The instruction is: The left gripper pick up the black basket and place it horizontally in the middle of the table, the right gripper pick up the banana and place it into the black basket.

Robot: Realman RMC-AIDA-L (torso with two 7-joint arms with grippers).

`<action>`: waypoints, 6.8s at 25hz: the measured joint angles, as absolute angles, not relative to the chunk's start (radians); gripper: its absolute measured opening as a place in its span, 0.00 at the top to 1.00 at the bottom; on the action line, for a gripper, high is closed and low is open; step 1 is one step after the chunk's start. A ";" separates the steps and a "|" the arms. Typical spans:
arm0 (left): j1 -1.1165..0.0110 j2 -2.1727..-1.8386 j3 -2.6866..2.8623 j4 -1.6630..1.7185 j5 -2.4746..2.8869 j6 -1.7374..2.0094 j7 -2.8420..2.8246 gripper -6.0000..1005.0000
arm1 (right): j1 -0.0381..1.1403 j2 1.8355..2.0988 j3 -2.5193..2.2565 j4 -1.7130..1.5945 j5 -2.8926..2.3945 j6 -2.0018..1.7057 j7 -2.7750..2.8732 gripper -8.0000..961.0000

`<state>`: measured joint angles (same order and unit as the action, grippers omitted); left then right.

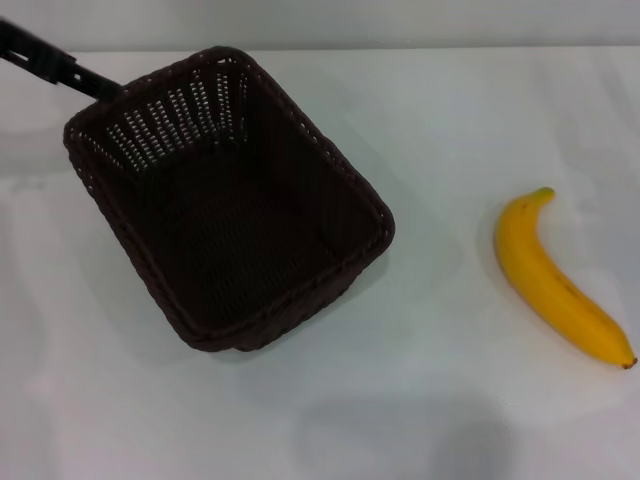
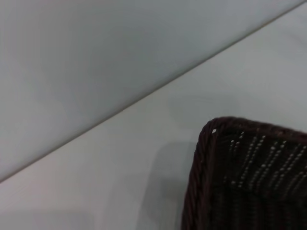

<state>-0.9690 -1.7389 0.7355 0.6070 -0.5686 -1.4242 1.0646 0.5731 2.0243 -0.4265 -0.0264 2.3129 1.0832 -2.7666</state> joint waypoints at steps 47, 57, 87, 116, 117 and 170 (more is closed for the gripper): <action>-0.842 -1.820 0.737 0.555 -0.802 -1.247 1.335 0.72 | 0.556 2.023 -0.426 -0.024 2.312 1.085 -2.758 0.12; -0.723 -1.781 0.736 0.605 -1.104 -1.347 1.261 0.81 | 0.556 2.023 -0.426 -0.030 2.312 1.085 -2.758 0.12; -0.576 -2.081 0.498 0.504 -1.301 -1.166 1.204 0.80 | 0.568 2.015 -0.431 -0.065 2.312 1.076 -2.767 0.12; -0.460 -2.082 0.527 0.384 -1.469 -1.264 1.191 0.64 | 0.565 2.019 -0.454 -0.066 2.312 1.083 -2.767 0.12; -0.459 -2.082 0.527 0.383 -1.470 -1.265 1.193 0.62 | 0.566 2.019 -0.454 -0.066 2.312 1.084 -2.767 0.12; -0.289 -2.080 0.506 0.163 -2.281 -1.298 2.309 0.11 | 0.278 2.008 -1.553 -1.866 0.644 1.530 -0.501 0.13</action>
<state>-0.2894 -2.0801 0.5062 0.1628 -2.2810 -1.2977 2.3093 0.2779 2.0078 -1.5530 -1.8661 0.6440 1.5298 -0.5006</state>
